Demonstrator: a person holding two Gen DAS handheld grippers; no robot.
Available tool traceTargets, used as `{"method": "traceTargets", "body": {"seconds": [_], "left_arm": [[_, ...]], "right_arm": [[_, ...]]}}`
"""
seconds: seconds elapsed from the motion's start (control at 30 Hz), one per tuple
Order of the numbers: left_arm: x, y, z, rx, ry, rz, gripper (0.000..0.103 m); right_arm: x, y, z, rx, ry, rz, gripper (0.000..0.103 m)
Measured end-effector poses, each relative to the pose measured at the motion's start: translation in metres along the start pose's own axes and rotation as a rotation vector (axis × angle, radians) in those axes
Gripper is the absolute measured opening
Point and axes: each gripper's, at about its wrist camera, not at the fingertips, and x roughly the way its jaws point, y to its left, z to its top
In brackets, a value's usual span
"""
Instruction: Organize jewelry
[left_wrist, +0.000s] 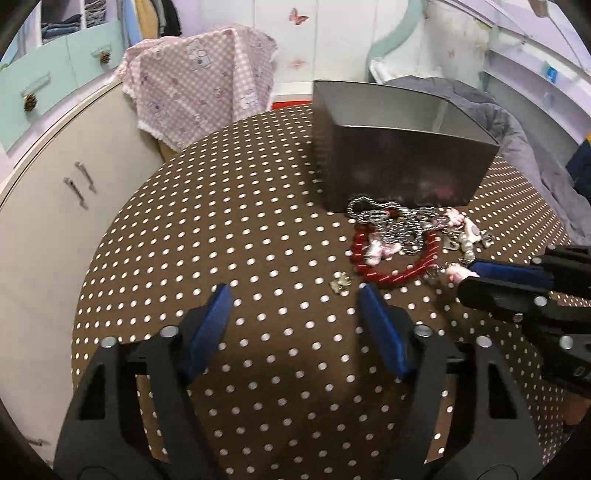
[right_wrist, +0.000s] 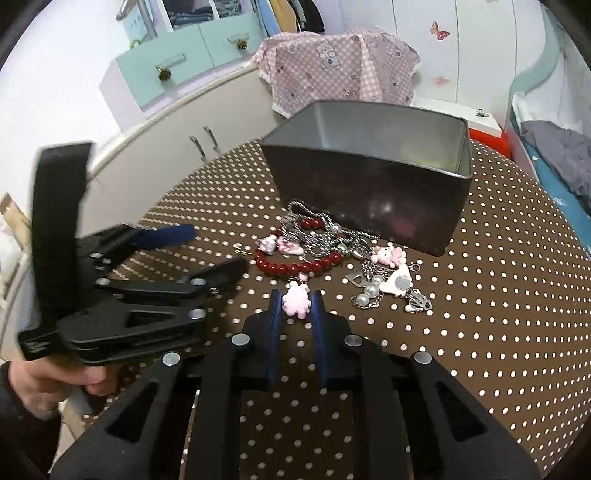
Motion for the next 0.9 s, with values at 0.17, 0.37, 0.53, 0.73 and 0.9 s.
{"method": "traceTargets", "body": {"seconds": [0.17,0.37,0.53,0.73,0.9], "left_arm": [[-0.001,-0.012,0.003,0.057,-0.015,-0.069,0.026],[-0.007,-0.018,-0.001,0.079,-0.023,-0.127,0.008],[-0.024,-0.013,-0.004,0.051,-0.058,-0.137,0.008],[-0.061,-0.004,0.007,0.026,-0.143,-0.148,0.008],[-0.095,0.0,0.028,0.009,-0.225,-0.164,0.008]], "right_arm": [[-0.005,0.001,-0.006,-0.016,0.006,-0.005,0.014],[-0.016,-0.002,-0.009,-0.002,-0.01,-0.003,0.014],[-0.028,-0.006,-0.008,0.006,-0.034,-0.012,0.014],[-0.054,-0.012,0.002,0.005,-0.099,-0.02,0.014],[-0.089,-0.015,0.024,-0.016,-0.184,-0.035,0.014]]}}
